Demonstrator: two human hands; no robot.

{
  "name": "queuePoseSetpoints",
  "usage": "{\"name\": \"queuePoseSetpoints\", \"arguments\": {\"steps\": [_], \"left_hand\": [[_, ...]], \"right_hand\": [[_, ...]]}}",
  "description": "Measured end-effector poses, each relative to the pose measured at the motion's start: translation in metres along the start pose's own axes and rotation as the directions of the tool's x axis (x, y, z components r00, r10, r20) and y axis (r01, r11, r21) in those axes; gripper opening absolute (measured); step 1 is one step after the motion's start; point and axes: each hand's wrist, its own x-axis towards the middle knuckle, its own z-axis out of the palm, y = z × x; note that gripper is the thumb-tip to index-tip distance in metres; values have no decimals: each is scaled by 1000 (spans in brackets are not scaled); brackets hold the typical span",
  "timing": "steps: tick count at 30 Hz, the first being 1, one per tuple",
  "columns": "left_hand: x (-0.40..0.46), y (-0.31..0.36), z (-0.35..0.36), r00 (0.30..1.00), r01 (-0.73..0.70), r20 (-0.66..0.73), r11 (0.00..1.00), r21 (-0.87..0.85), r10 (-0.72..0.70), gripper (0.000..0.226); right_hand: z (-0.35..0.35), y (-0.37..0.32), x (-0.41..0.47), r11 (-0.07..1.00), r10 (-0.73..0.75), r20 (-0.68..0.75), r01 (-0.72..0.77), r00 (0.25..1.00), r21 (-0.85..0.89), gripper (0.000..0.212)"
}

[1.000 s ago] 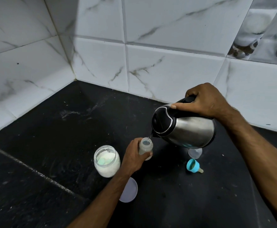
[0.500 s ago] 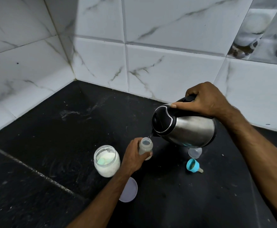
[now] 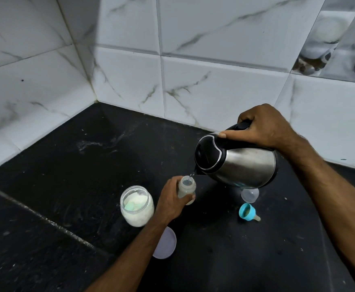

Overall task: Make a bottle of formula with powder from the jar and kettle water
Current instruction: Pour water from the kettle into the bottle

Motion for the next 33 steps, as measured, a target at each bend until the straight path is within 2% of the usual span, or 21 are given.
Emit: {"name": "queuePoseSetpoints", "arguments": {"steps": [5,18,29,33], "left_hand": [[0,-3,1,999,-18,-28,1000,-13,18,54],[0,-3,1,1000,-11,-28,1000,-9,11,55],[-1,-1,1,1000,-5,-23,1000,0,5,55],[-1,1,0,1000,-7,-14,1000,-19,7,55]], "right_hand": [[-1,-2,-1,1000,9,2,-9,1000,10,77],[-2,-4,-1,1000,7,2,-7,1000,2,82],[-6,-8,-3,1000,12,6,-12,1000,8,71],[-5,-6,-2,1000,13,-1,-13,1000,10,76]]}}
